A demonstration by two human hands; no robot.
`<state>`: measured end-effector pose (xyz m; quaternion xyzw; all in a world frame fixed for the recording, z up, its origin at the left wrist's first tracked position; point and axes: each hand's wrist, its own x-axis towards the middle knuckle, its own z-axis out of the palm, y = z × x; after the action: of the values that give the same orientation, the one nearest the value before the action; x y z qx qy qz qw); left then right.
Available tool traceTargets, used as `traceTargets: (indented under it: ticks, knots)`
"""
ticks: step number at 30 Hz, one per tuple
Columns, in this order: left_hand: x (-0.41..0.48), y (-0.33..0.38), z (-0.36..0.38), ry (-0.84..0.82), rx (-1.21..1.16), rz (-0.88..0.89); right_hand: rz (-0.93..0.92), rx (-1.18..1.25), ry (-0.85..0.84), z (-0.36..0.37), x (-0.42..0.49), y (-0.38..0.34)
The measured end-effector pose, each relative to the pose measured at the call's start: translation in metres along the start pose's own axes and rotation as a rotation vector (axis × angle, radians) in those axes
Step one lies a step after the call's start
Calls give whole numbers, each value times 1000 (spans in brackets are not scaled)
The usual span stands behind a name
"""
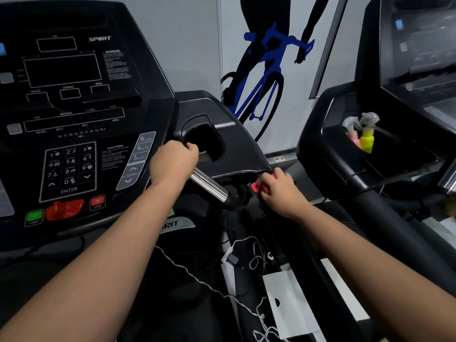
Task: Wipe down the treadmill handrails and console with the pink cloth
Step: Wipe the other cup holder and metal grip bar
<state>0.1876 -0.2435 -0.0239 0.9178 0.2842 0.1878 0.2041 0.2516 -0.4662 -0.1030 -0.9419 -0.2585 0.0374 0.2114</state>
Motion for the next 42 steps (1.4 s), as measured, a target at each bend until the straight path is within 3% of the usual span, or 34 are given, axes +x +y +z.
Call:
traceTargets:
  ticks: [8,13,18,25,32,37,42]
  knots:
    - [3,-1,-7,-101,49,6,54,237,-16,-8,14,11]
    - [14,13,-11,-300,364,11,89,312,-23,2,-15,33]
    - [8,33,-5,-333,582,-30,114,217,-39,-6,5,20]
    - [8,24,-6,-245,453,0,98,104,3,-5,25,-3]
    - [6,19,-8,-203,372,6,-95,-272,-7,5,-10,0]
    - [7,21,-5,-184,369,-37,-51,-156,-20,0,15,-3]
    - [6,22,-4,-152,347,-66,12,146,-36,-2,34,9]
